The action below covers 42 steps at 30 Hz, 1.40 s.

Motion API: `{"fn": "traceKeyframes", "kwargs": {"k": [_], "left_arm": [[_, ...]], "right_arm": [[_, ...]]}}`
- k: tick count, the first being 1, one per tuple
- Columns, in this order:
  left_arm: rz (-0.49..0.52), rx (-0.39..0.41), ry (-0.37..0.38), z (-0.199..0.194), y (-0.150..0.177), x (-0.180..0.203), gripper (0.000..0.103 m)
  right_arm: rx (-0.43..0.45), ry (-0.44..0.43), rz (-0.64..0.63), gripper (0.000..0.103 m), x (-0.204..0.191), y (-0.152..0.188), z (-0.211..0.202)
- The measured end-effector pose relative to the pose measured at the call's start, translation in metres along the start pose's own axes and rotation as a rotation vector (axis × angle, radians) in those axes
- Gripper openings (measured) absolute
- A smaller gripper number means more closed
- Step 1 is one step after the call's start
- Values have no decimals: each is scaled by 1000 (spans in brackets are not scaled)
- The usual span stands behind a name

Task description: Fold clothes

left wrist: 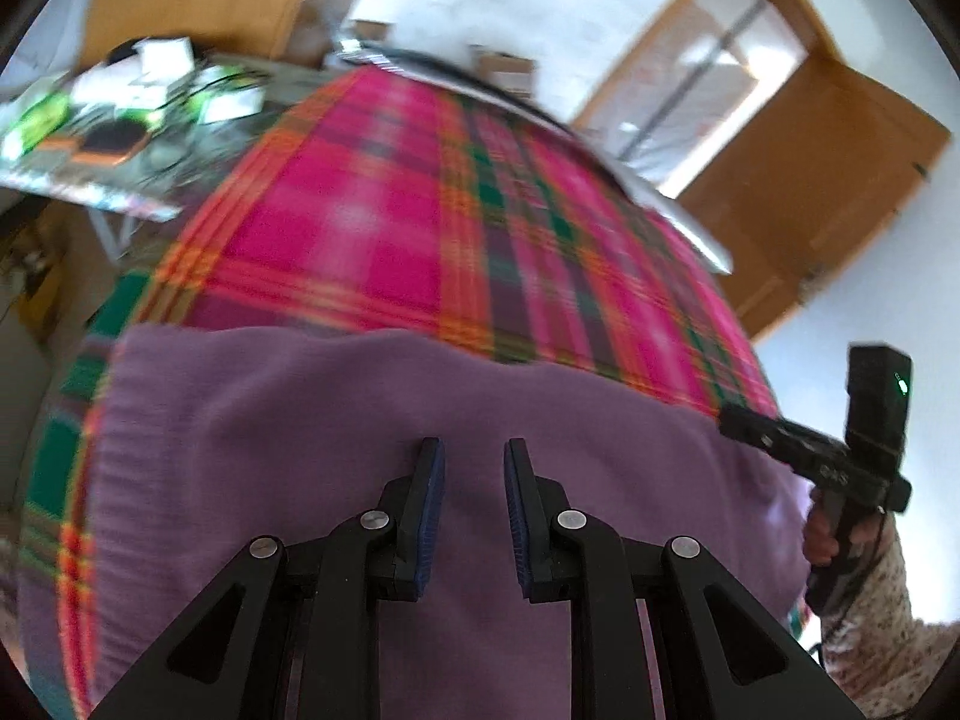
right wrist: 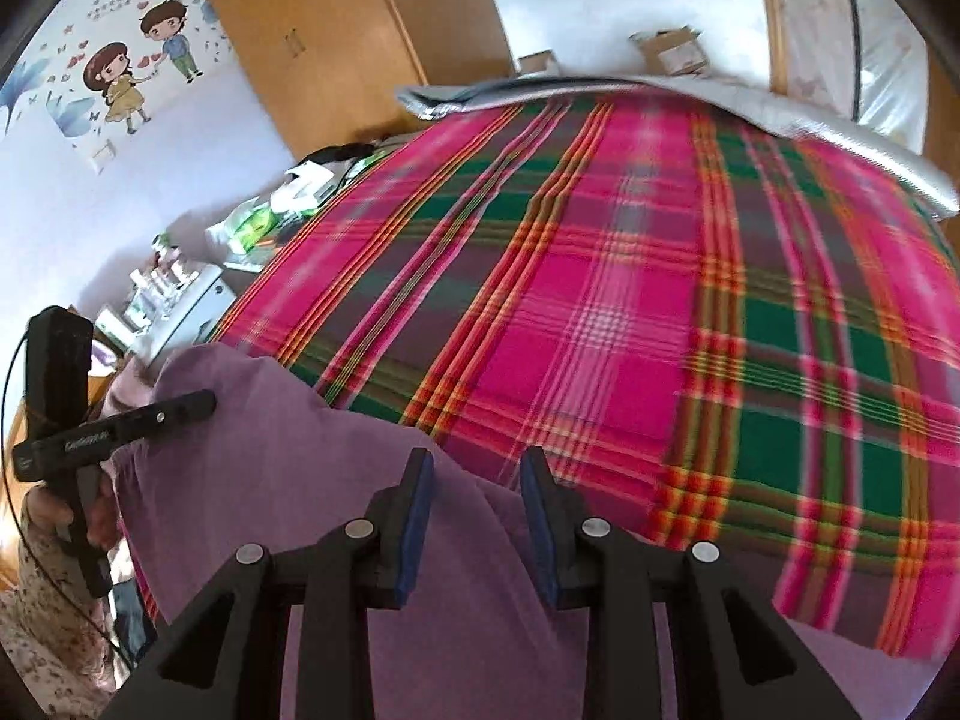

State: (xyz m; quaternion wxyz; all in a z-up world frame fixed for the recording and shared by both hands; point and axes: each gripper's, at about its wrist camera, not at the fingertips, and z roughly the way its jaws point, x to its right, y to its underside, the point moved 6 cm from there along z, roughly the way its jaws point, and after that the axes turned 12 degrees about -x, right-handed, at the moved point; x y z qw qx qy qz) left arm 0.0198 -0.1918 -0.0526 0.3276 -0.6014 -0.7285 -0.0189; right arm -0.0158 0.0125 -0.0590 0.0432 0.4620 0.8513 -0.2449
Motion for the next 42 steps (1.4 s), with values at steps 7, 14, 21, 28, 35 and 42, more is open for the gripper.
{"fn": "traceKeyframes", "kwargs": {"k": [7,14,21,28,35,42], "left_arm": [[-84,-2,34,0,-2,-18,19],[-83,-9,17,4,-4,-16,19],[-92,-6,0,1,-1,-15,19],[-100,0,-24,-1,2,-12,20],[-85,40,-48,-15,5,-2,20],[-13,101,-13,-24,-1,26,20]], "right_arm": [[-76,-139,19,32,2,0,15],[-98,-225,-25,11,-12,3,12],[-51,-263,-114,6,-33,13,-7],[-81,-330,-131,5,-43,37,-9],[-127,-359,-125,5,-50,51,5],[-156,-364,-141,5,-56,54,13]]}}
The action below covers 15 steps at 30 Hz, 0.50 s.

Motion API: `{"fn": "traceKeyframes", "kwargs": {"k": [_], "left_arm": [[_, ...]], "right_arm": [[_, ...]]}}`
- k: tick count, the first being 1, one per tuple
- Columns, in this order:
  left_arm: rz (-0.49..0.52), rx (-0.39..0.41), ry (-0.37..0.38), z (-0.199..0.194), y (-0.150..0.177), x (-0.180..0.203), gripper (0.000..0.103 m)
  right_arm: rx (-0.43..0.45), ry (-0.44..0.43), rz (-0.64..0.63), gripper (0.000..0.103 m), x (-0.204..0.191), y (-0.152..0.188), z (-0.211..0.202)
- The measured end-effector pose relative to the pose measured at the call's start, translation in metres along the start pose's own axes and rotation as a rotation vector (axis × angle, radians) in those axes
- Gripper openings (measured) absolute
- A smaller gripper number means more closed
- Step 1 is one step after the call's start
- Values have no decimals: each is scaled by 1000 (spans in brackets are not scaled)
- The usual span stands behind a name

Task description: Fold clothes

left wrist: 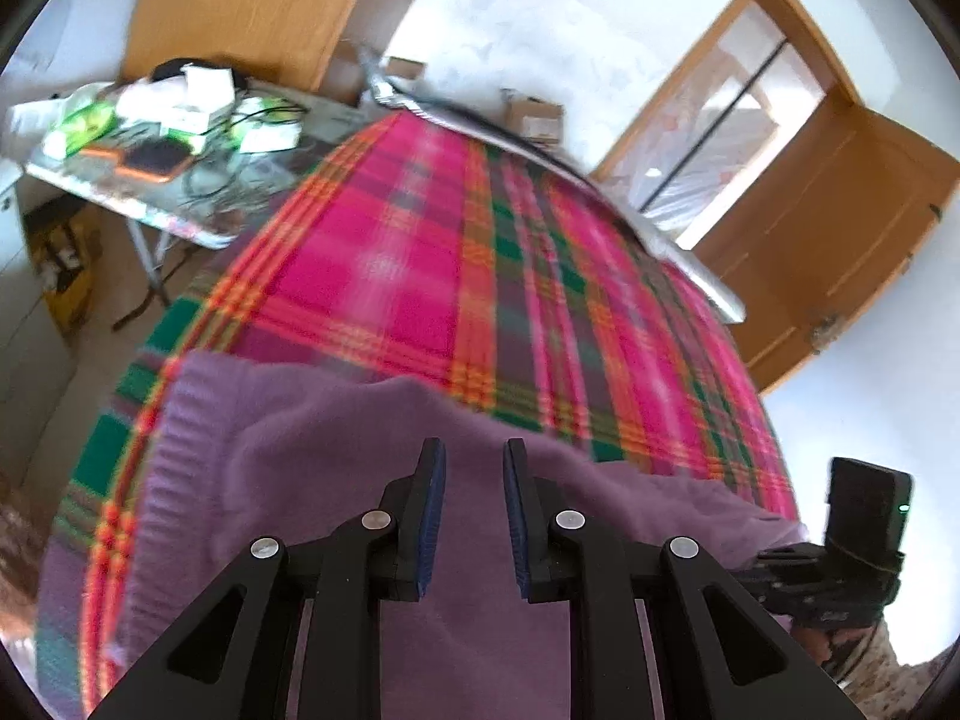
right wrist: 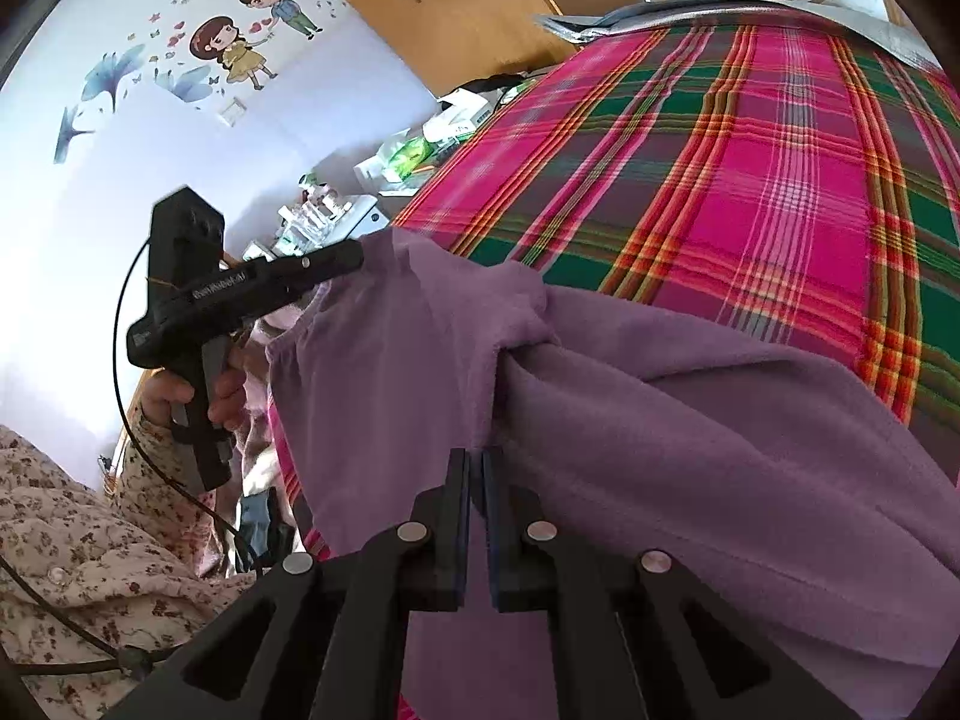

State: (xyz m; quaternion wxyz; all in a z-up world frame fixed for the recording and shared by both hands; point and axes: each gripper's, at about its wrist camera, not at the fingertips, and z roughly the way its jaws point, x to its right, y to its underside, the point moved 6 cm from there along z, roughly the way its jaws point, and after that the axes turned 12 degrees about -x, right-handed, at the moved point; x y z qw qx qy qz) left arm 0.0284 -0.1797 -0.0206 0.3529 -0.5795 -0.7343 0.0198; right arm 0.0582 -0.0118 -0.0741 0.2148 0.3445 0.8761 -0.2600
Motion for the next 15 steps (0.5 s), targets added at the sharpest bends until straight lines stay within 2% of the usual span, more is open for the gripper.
{"fn": "traceKeyframes", "kwargs": {"k": [3,8,11,15], "left_arm": [[49,-12,54,10,-5,21,20],[131,-80,122,36,-5,57,20],[144,-123,120,49,0,61,20],[122,-155,122,55,5,53,20]], "right_arm": [[-19,-2,12,5,2,3,7],[-41,-3,16,5,-1,7,14],[-28,22,8,6,-3,3,6],[33,25,7,6,-1,-8,-16]]}}
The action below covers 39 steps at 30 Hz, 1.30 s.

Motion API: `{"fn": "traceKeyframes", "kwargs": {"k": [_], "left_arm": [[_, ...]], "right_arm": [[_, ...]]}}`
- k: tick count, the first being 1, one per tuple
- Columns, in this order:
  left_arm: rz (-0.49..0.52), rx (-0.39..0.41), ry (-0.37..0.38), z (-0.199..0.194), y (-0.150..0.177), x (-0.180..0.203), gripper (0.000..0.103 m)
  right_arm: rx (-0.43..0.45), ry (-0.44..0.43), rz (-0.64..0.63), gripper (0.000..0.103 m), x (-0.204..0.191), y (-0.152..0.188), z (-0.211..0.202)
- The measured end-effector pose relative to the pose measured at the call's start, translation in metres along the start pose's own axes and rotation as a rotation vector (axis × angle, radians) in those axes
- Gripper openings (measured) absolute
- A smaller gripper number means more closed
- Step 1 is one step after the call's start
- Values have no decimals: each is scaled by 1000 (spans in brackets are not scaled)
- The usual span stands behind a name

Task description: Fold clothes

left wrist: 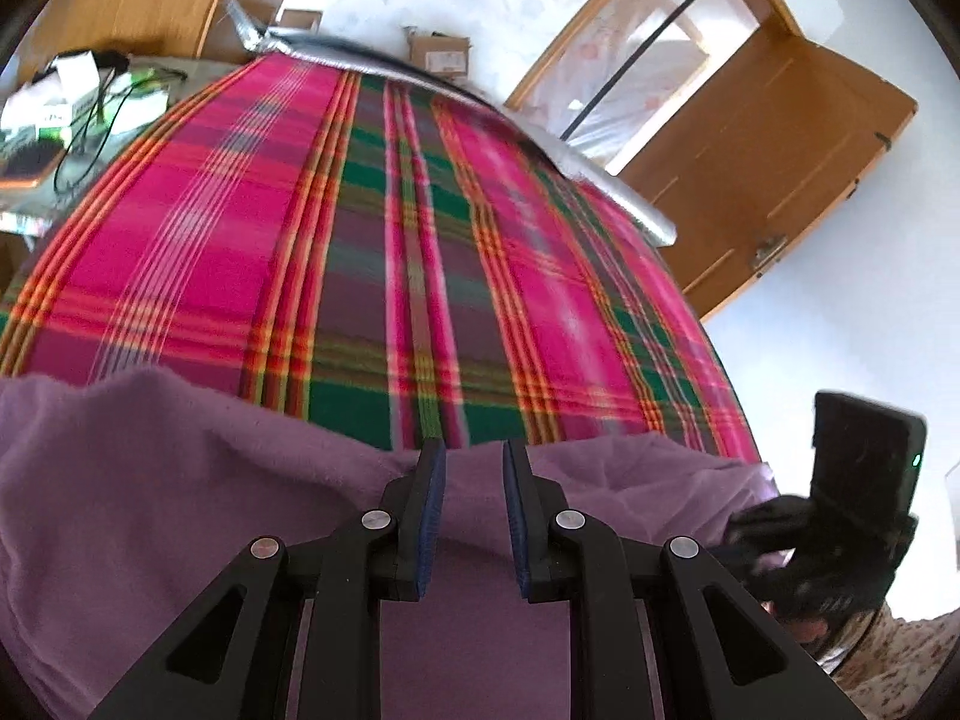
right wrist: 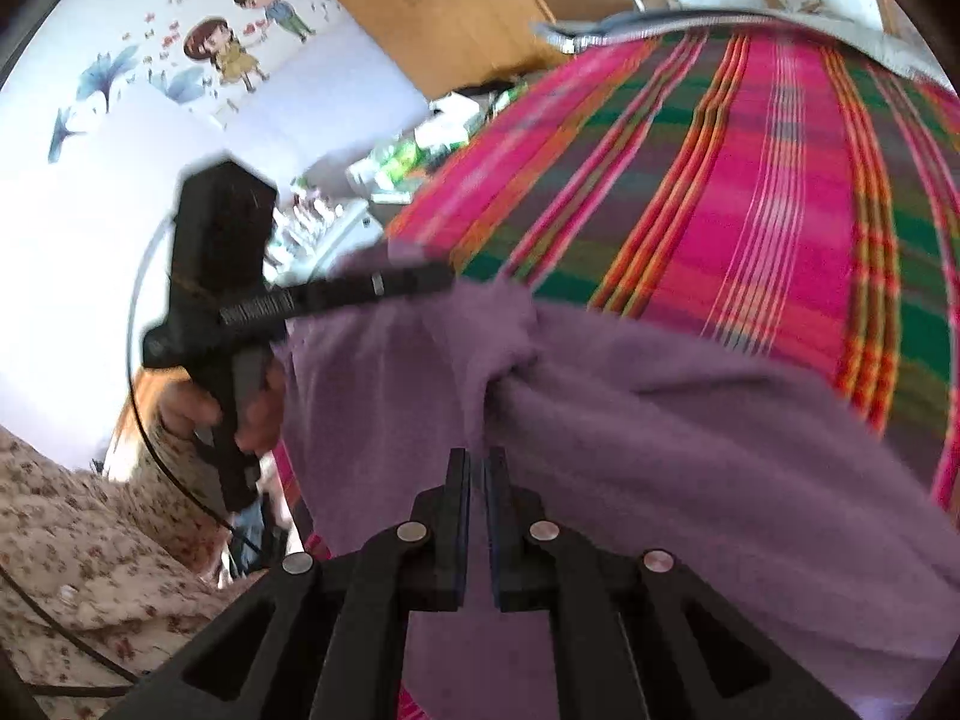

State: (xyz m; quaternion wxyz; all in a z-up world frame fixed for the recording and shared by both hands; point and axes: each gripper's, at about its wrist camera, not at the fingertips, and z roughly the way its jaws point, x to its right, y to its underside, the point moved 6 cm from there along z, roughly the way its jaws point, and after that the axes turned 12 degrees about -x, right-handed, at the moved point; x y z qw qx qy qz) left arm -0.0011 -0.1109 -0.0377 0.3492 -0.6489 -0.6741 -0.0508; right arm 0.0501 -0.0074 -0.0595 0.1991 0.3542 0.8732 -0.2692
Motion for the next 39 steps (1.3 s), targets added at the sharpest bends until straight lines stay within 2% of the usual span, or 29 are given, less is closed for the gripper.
{"fn": "traceKeyframes", "kwargs": {"k": [2,4,6,8,10,14,20,24,32,39], "left_arm": [[-8,2,-1,-2,2,-3,20],[-19,-1,-5,-2,3,-6,20],[-25,-7,-7,-1,4,-8,20],[-29,-13,-6,1,5,-10,20],[-38,-13,-1,2,6,-13,20],[-48,-9,-2,1,4,-17,20],[-61,-11,0,2,3,-20,20],[-63,-15,-1,3,1,-20,20],[-66,5,-9,-1,-3,-18,20],[-66,23,-30,-1,-13,-16,20]], "right_arm": [[31,-12,34,7,8,-8,-4],[44,-34,81,13,17,-15,-4],[28,-91,122,14,21,-17,4],[-9,-184,154,16,22,-20,17],[-32,-216,173,21,25,-23,26],[-61,-239,181,22,25,-28,39],[-15,-238,188,23,27,-35,31],[14,-207,185,24,24,-41,30],[160,-97,64,24,6,-58,-1],[192,-20,42,23,11,-74,-4]]}}
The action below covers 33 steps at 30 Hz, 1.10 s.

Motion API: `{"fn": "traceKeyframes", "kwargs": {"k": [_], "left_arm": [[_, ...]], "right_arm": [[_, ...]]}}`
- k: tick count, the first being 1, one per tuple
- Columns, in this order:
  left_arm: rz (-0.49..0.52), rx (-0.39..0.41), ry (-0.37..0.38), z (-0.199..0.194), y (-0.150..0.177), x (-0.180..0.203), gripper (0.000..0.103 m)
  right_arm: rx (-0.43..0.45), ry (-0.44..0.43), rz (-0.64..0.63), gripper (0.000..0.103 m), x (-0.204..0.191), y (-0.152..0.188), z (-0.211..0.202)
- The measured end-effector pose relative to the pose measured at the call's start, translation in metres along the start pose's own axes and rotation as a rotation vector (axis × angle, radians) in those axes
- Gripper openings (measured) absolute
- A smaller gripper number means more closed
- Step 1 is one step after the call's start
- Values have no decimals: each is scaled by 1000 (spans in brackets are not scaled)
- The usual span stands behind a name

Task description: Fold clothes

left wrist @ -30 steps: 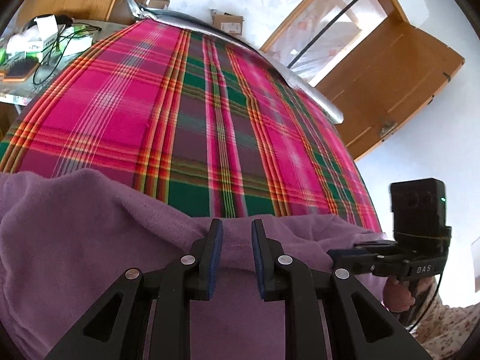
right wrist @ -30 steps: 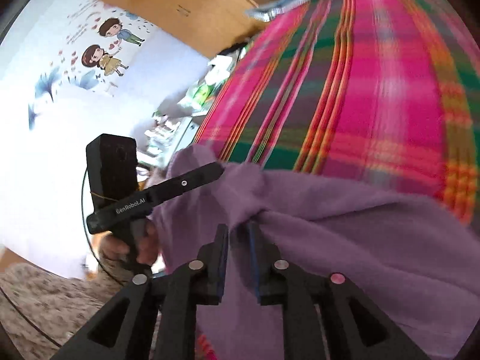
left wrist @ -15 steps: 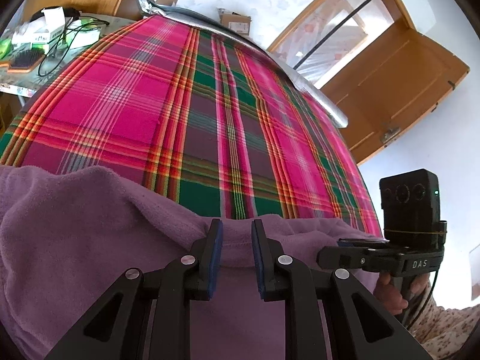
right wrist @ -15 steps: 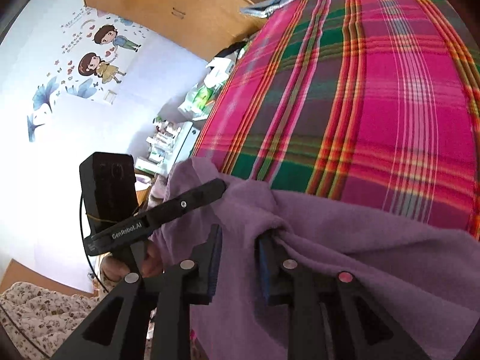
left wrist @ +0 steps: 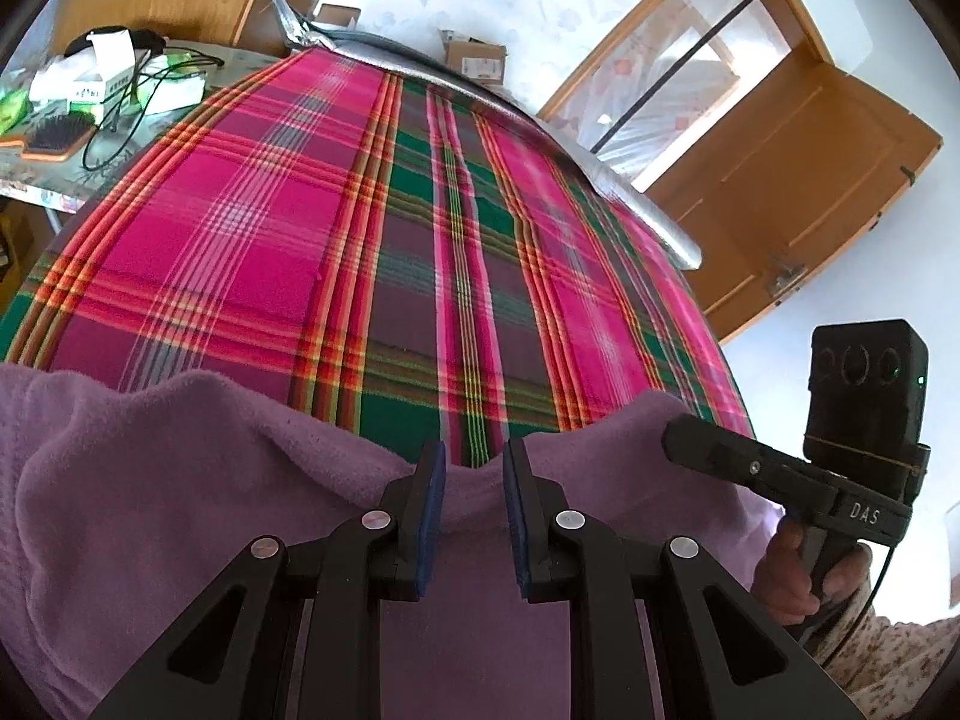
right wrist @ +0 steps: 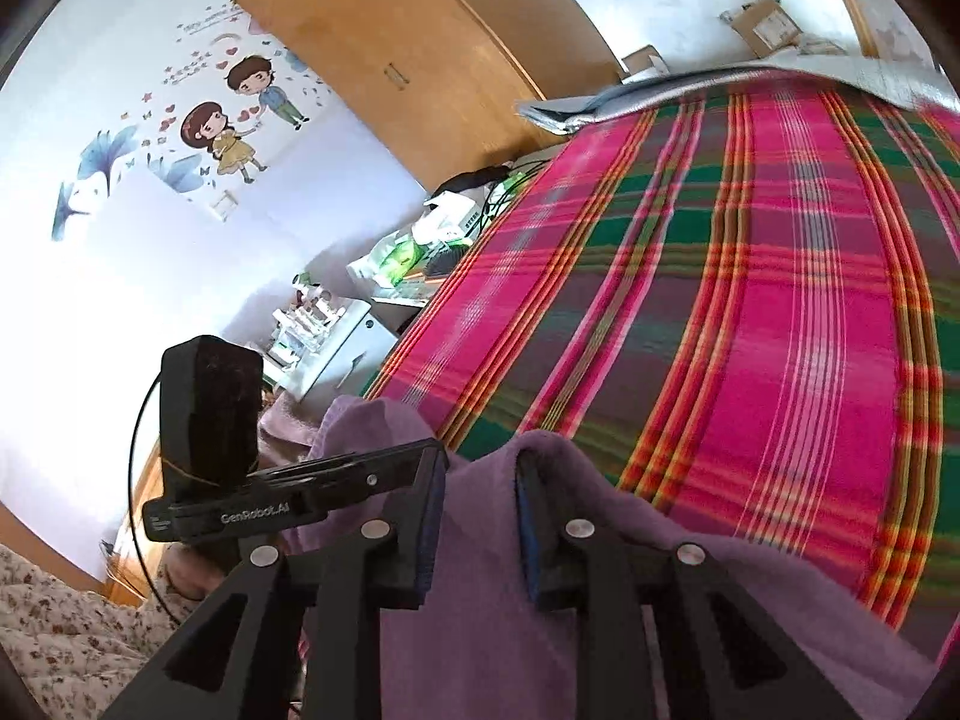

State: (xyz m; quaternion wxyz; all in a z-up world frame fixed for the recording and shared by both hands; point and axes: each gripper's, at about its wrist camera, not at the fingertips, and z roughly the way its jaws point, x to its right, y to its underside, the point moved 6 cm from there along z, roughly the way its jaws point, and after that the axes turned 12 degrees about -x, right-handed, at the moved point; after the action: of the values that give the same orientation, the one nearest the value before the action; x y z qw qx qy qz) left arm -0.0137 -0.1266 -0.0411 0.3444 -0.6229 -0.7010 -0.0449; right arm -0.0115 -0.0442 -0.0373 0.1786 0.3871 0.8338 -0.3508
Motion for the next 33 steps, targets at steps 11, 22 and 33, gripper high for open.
{"fn": "traceKeyframes", "kwargs": {"k": [11,22,33], "left_arm": [[9,46,-4,-6,-14,6,20],[162,-92,87,29,-31,44,21],[205,-181,106,48,-33,52,21]], "right_arm": [[66,119,64,8,37,-42,-4],[74,273,41,9,58,-7,-73],[-210,360,-93,29,75,62,-58]]}}
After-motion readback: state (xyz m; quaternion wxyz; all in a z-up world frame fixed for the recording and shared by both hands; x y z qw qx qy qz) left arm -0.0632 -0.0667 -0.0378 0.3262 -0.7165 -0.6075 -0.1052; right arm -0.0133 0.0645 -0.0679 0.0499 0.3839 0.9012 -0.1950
